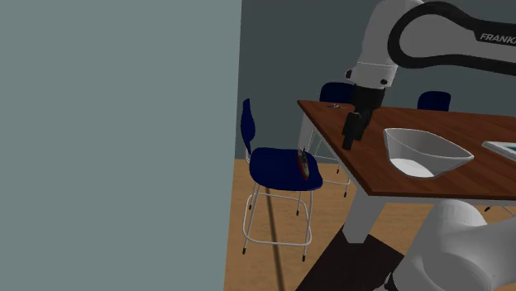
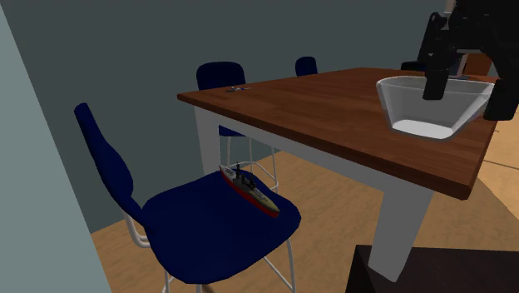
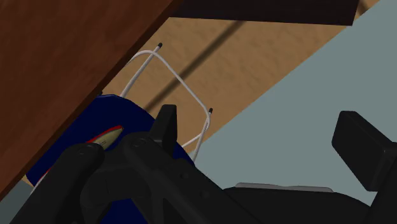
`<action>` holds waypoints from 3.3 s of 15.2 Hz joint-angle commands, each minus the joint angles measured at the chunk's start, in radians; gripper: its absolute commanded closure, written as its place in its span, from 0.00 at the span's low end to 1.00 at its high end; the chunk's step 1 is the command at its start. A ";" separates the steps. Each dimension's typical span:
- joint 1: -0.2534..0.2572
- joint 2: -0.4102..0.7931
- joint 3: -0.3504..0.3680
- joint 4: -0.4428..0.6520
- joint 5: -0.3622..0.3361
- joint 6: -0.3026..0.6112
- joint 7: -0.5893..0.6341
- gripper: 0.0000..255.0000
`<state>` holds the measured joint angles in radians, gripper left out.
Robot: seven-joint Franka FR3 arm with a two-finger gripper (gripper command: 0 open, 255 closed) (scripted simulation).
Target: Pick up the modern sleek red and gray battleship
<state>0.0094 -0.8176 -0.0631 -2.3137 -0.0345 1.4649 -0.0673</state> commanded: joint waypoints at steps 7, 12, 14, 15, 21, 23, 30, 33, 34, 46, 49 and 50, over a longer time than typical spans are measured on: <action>-0.040 0.162 -0.049 -0.005 -0.022 0.173 0.023 0.00; -0.068 0.314 -0.094 0.024 -0.029 0.302 0.039 0.00; -0.079 0.379 -0.112 0.043 -0.029 0.349 0.044 0.00; -0.083 0.411 -0.121 0.054 -0.027 0.371 0.046 0.00; -0.111 0.613 -0.176 0.144 -0.002 0.487 0.051 0.00; -0.121 0.683 -0.193 0.182 0.013 0.519 0.050 0.00; -0.167 0.930 -0.243 0.347 0.091 0.596 0.036 0.00; -0.195 1.037 -0.257 0.432 0.132 0.613 0.028 0.00; -0.206 1.073 -0.260 0.463 0.147 0.617 0.026 0.00; -0.274 1.357 -0.292 0.682 0.270 0.662 0.007 0.00; -0.277 1.374 -0.288 0.672 0.277 0.688 0.002 0.00; -0.277 1.374 -0.288 0.672 0.278 0.688 0.002 0.00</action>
<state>-0.2669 0.5456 -0.3529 -1.6326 0.2420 2.1474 -0.0631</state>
